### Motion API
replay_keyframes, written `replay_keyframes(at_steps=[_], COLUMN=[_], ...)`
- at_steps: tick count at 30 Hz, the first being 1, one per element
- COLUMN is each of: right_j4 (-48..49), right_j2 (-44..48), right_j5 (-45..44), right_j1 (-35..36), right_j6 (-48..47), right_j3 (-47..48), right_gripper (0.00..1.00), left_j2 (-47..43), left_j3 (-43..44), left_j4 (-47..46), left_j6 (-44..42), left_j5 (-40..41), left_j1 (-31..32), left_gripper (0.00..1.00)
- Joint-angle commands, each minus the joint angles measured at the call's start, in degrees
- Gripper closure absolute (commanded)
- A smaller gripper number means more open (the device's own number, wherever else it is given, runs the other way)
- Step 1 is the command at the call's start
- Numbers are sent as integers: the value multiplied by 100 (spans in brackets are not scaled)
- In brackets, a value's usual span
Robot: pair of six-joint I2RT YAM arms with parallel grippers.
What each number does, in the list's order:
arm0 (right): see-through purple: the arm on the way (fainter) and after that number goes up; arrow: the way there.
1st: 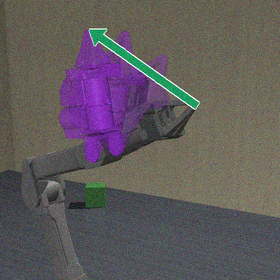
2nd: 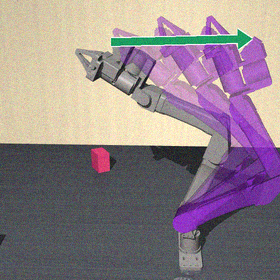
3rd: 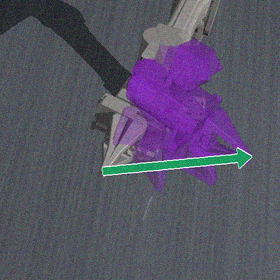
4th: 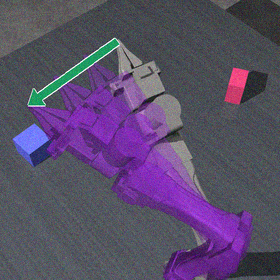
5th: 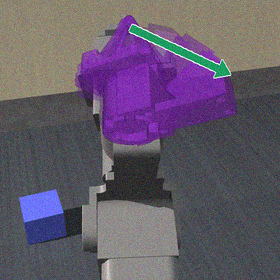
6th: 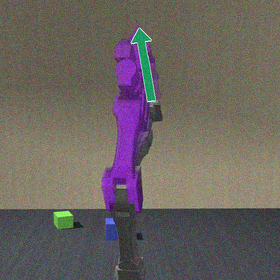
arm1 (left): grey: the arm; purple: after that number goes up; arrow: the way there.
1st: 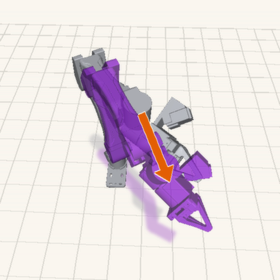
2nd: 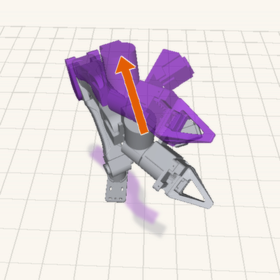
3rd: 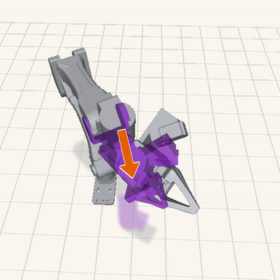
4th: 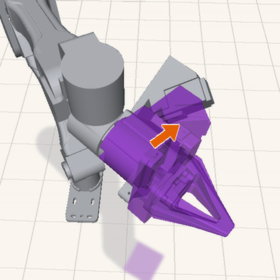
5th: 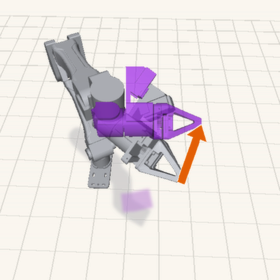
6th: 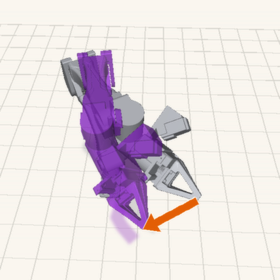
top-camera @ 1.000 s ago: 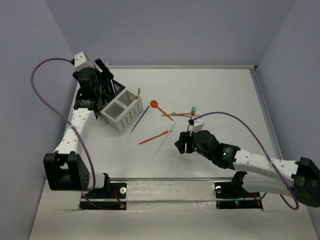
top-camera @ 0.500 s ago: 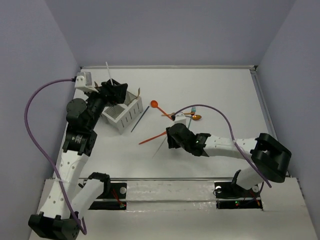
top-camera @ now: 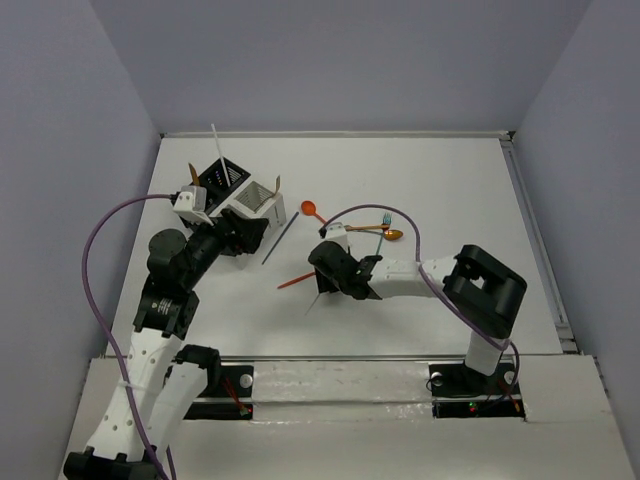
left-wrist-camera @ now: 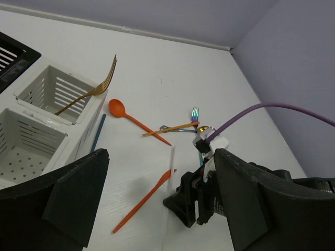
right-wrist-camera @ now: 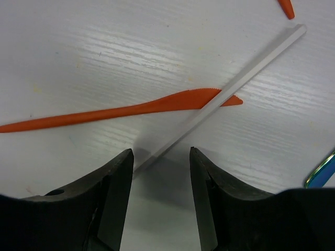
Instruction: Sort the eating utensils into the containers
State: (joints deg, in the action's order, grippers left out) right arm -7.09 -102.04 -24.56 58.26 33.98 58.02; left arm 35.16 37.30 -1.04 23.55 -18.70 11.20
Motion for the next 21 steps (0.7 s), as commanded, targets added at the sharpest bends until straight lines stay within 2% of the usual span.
replay_keyframes(at_steps=[1, 12, 21], right_j4=[-248, -811, -864], right_j2=[-306, -274, 404], right_j5=[-198, -497, -524], right_j1=[54, 54, 54], right_j6=[223, 355, 399], right_j3=[508, 334, -343], right_gripper=[49, 72, 74], left_j2=[0, -114, 26], left_j3=[84, 58, -3], left_j4=[-195, -177, -300], left_j6=[-140, -149, 9], left_j5=[-266, -327, -512], left_j1=[22, 22, 22], left_gripper=[7, 7, 7])
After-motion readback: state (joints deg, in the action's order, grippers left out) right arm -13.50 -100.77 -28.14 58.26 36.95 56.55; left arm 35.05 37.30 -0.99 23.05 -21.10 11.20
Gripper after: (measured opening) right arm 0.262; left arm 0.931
